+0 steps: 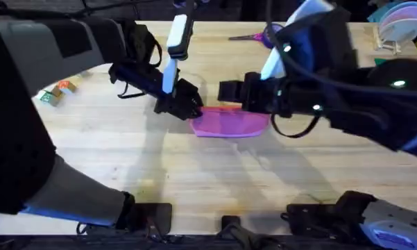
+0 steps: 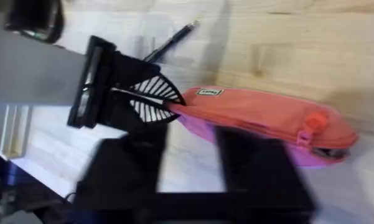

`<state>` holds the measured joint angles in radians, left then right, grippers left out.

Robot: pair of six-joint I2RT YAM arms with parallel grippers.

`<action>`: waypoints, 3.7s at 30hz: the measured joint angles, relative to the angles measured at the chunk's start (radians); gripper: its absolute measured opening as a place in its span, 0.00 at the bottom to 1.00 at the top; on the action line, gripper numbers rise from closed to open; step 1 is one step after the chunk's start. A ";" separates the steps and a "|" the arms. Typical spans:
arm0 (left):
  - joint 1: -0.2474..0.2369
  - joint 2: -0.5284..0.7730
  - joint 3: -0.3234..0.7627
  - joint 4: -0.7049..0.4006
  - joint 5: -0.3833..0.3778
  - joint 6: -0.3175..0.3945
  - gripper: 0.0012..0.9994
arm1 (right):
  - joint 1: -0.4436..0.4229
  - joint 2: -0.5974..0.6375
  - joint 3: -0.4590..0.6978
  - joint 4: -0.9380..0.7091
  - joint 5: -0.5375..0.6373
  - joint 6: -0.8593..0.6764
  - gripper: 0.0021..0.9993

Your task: Unzip the bag, pick up the pens from the table one at a time and place them inside, then zip the bag closed.

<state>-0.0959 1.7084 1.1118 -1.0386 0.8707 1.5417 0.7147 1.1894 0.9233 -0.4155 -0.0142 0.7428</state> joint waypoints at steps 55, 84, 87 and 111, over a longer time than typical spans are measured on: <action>0.000 0.000 0.000 0.000 0.000 0.000 0.04 | -0.208 0.055 0.052 -0.274 0.052 -0.123 1.00; -0.001 0.000 0.000 0.000 0.000 0.000 0.04 | -0.212 0.196 0.052 -0.221 0.071 -0.273 0.41; -0.001 0.000 0.000 -0.001 0.000 0.000 0.04 | -0.214 0.196 0.052 -0.228 0.077 -0.273 0.30; -0.001 0.000 0.000 -0.001 0.000 0.000 0.04 | -0.214 0.164 0.055 -0.234 0.073 -0.278 0.03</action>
<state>-0.0967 1.7084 1.1118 -1.0393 0.8707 1.5417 0.5007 1.3529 0.9783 -0.6495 0.0586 0.4652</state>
